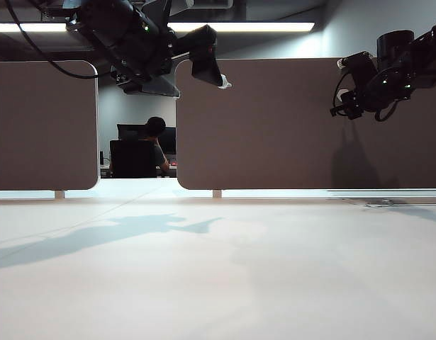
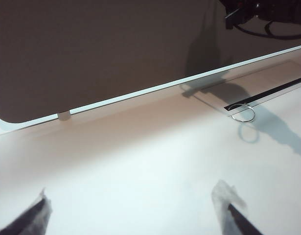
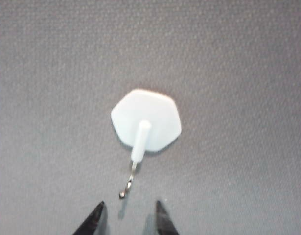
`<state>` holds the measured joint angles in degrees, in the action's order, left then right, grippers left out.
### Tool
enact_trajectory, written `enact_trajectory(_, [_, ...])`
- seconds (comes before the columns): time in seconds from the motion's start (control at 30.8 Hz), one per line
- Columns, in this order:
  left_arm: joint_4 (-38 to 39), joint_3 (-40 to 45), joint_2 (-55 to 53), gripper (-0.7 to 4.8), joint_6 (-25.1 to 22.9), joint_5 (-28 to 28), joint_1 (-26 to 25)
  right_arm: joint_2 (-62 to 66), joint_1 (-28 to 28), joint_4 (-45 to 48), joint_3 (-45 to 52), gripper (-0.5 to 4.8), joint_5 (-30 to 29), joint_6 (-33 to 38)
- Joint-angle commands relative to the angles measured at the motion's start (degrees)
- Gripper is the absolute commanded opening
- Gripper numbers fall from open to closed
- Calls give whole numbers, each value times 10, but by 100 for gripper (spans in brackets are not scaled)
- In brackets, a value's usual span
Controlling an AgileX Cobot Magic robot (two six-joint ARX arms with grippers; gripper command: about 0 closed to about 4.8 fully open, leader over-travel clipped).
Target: Hang the earring on the hook.
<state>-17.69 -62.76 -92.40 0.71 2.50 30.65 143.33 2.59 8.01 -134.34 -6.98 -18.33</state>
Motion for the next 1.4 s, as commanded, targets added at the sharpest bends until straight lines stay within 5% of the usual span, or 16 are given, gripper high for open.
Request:
enact_trajectory(0.03, [2, -3, 1, 479, -3, 1, 0, -20, 3, -55, -6, 181, 36, 1])
enact_trajectory(0.42, [26, -3, 8, 479, 2, 29, 0, -85, 11, -460, -6, 182, 45, 154])
enact_trajectory(0.49, [37, -3, 12, 479, 2, 29, 0, -86, 8, -495, -5, 250, 43, 162])
enact_trajectory(0.59, [46, -3, 16, 479, 1, 29, 0, -83, 3, -501, 1, 384, 47, 166])
enact_trajectory(0.75, [70, -3, 22, 479, 1, 29, 0, -83, -2, -539, 10, 386, 136, 166])
enact_trajectory(0.91, [84, -3, 23, 479, 10, 29, 0, -83, -3, -596, 29, 357, 142, 186])
enact_trajectory(1.4, [140, -3, 34, 479, -10, 37, -2, -82, 5, -476, 89, 328, 163, 151])
